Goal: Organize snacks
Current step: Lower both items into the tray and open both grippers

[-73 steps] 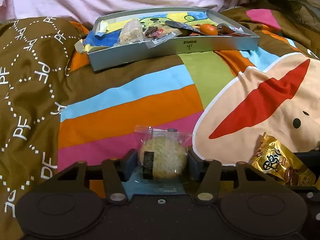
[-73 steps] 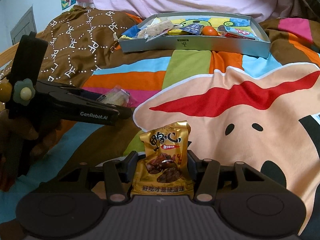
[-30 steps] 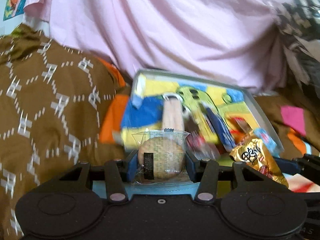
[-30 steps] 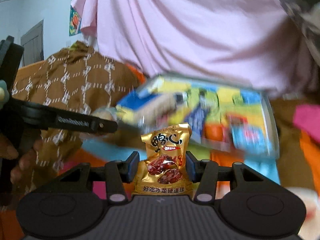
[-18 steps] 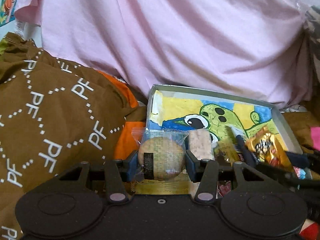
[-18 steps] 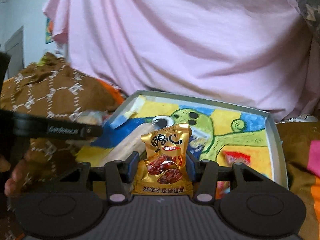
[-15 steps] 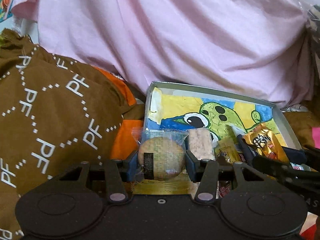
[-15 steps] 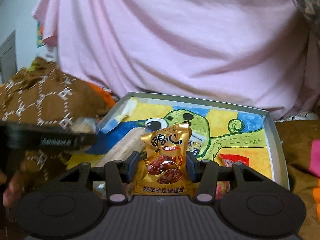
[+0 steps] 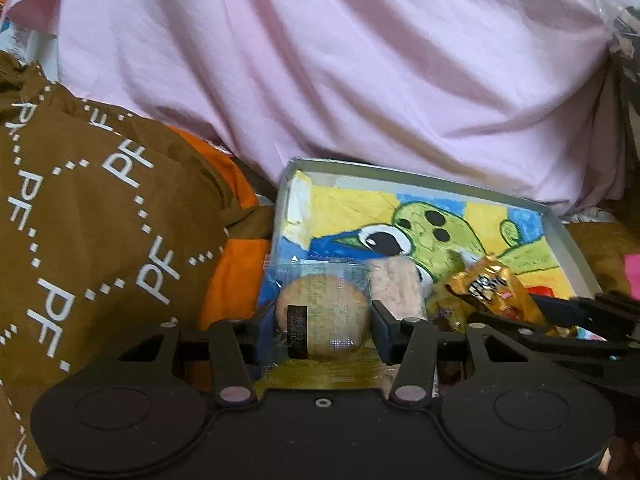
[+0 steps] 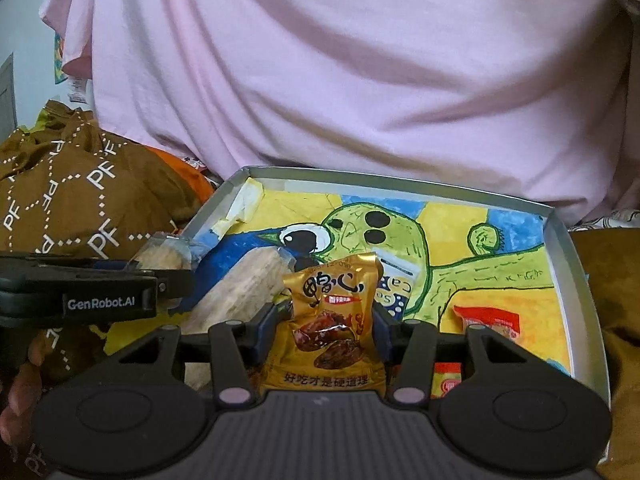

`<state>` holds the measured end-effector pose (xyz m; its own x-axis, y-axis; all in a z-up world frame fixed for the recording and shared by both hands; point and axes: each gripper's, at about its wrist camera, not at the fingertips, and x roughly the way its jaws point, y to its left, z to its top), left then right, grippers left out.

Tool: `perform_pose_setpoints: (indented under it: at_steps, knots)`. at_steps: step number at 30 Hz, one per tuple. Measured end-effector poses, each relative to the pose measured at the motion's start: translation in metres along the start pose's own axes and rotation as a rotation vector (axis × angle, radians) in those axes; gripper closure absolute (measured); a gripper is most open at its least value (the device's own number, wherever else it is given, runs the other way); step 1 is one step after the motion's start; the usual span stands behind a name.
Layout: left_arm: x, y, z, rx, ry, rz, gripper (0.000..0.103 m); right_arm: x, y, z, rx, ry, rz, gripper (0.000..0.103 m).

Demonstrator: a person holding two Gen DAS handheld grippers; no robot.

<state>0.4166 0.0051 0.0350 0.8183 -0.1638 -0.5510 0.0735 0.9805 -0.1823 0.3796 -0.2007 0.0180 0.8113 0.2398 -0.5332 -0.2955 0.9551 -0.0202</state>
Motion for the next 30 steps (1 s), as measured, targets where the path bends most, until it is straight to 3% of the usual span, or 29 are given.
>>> perform_pose_setpoints:
  at_steps: [8, 12, 14, 18, 24, 27, 30]
  knots:
    - [0.005, 0.000, -0.002, -0.035, 0.015, -0.010, 0.051, 0.007, 0.000, 0.000, -0.010, 0.014, -0.018, 0.045]
    - [0.003, 0.002, -0.001, -0.039, 0.020, -0.014, 0.045, 0.005, -0.002, 0.000, -0.009, 0.007, -0.023, 0.042]
    - [0.000, 0.002, 0.000, -0.046, 0.013, -0.019, 0.042, 0.002, -0.004, 0.000, -0.001, -0.010, -0.024, 0.035]
    - [-0.011, 0.000, 0.001, -0.059, -0.023, -0.003, 0.024, -0.006, -0.006, 0.000, 0.019, -0.042, -0.017, 0.029]
    - [-0.034, 0.002, 0.001, -0.088, -0.057, 0.010, 0.021, -0.032, -0.005, -0.003, 0.018, -0.108, -0.027, 0.018]
    - [-0.048, -0.001, -0.001, -0.090, -0.076, 0.024, 0.010, -0.046, -0.006, -0.007, 0.030, -0.135, -0.033, 0.016]
    - [-0.065, -0.006, -0.004, -0.083, -0.108, 0.035, 0.007, -0.059, -0.007, -0.011, 0.037, -0.150, -0.035, 0.013]
